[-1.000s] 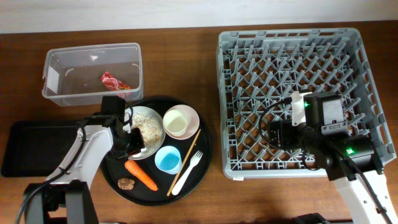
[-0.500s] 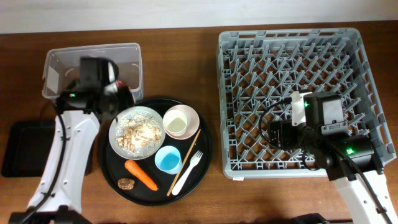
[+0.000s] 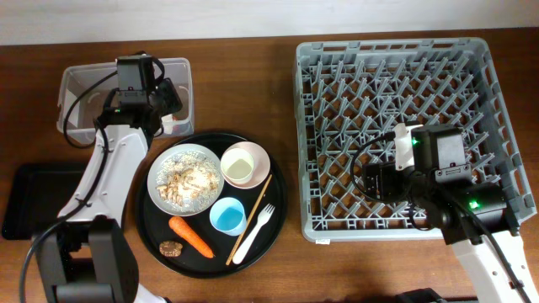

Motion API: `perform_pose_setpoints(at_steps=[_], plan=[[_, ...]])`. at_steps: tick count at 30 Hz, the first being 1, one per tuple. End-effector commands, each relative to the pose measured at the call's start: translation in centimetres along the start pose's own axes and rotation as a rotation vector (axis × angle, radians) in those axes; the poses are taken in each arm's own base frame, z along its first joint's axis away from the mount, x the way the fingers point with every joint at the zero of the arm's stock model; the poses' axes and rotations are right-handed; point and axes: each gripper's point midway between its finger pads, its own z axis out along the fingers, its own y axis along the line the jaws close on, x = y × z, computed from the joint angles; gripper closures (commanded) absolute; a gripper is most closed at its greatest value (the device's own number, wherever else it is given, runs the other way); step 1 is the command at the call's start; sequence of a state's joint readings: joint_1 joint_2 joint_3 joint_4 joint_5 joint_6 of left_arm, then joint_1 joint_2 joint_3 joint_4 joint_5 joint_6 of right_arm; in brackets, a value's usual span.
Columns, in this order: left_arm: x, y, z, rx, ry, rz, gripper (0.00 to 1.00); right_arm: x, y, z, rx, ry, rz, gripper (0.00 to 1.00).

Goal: Sort waste into correct bins and load items into the dishwasher rack

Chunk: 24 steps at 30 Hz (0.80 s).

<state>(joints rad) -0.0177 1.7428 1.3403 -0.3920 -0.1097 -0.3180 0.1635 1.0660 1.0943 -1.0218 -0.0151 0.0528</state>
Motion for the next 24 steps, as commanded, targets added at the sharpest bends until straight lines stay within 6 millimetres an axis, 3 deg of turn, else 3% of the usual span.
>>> perform_pose_setpoints(at_steps=[1, 4, 6, 10, 13, 17, 20, 24], plan=[[-1.8, -0.3, -1.0, 0.007, -0.051, 0.008, 0.41, -0.6, 0.0, -0.5, 0.008, -0.019, 0.002, 0.01], [-2.4, -1.3, -3.1, 0.063, -0.039, 0.019, 0.41, -0.6, 0.0, -0.5, 0.007, -0.018, 0.002, 0.01], [-1.4, -2.3, -4.8, 0.129, 0.019, 0.025, 0.43, -0.6, 0.0, -0.5, 0.007, -0.018, 0.002, 0.01], [3.2, -5.1, -6.9, 0.252, 0.203, 0.054, 0.48, -0.6, 0.0, -0.5, 0.007, -0.019, 0.002, 0.01], [8.8, -7.1, -8.5, 0.260, 0.394, 0.127, 0.48, -0.6, 0.0, -0.5, 0.007, -0.017, 0.002, 0.01], [12.8, -8.8, -10.3, 0.258, 0.516, 0.213, 0.48, -0.3, 0.0, -0.4, 0.008, -0.008, 0.003, 0.01], [14.9, -9.0, -11.0, 0.226, 0.568, 0.262, 0.48, -0.3, 0.0, -0.4, 0.008, -0.007, 0.003, 0.01], [16.0, -7.9, -10.6, 0.139, 0.572, 0.273, 0.48, -0.3, 0.0, -0.4, 0.008, -0.005, 0.003, 0.01]])
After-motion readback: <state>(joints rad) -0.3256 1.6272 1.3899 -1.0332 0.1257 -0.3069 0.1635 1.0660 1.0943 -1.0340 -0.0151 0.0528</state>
